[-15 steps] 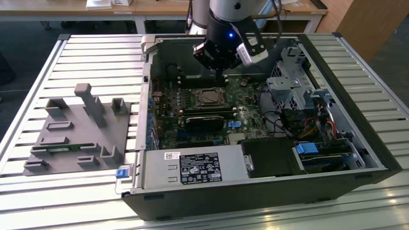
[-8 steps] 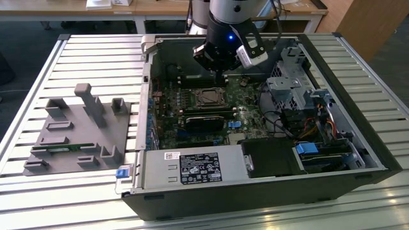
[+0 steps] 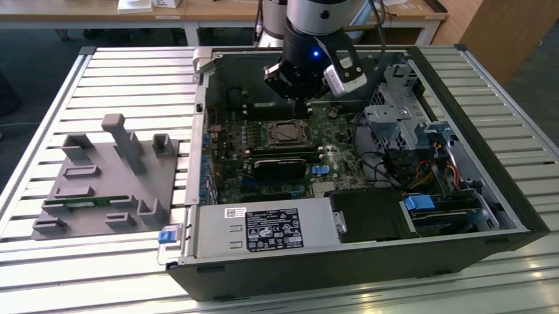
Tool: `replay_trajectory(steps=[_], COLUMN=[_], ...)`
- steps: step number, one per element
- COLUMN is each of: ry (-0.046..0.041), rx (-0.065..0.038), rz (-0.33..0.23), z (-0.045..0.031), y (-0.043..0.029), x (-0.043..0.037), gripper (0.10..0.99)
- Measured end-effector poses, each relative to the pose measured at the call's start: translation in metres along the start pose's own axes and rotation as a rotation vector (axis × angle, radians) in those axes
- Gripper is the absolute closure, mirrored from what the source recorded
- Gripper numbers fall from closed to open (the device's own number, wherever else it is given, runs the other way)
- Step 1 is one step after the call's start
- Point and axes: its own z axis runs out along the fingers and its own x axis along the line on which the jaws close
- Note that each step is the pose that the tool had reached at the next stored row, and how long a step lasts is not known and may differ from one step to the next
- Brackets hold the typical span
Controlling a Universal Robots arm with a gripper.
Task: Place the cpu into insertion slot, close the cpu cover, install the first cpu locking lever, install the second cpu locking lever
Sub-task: 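Install the second cpu locking lever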
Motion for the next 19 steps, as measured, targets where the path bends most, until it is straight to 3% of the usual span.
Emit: replay_trajectory(steps=[4,12,19], ry=[0.0000,0.0000,-0.0001], rx=[0.000,0.000,0.000], rz=[0.000,0.000,0.000], z=[0.0013,0.0145,0.0197], y=[-0.0013,-0.0037,-0.0083], x=[-0.0001,-0.0002,-0.0001], gripper=[0.980,0.980,0.980])
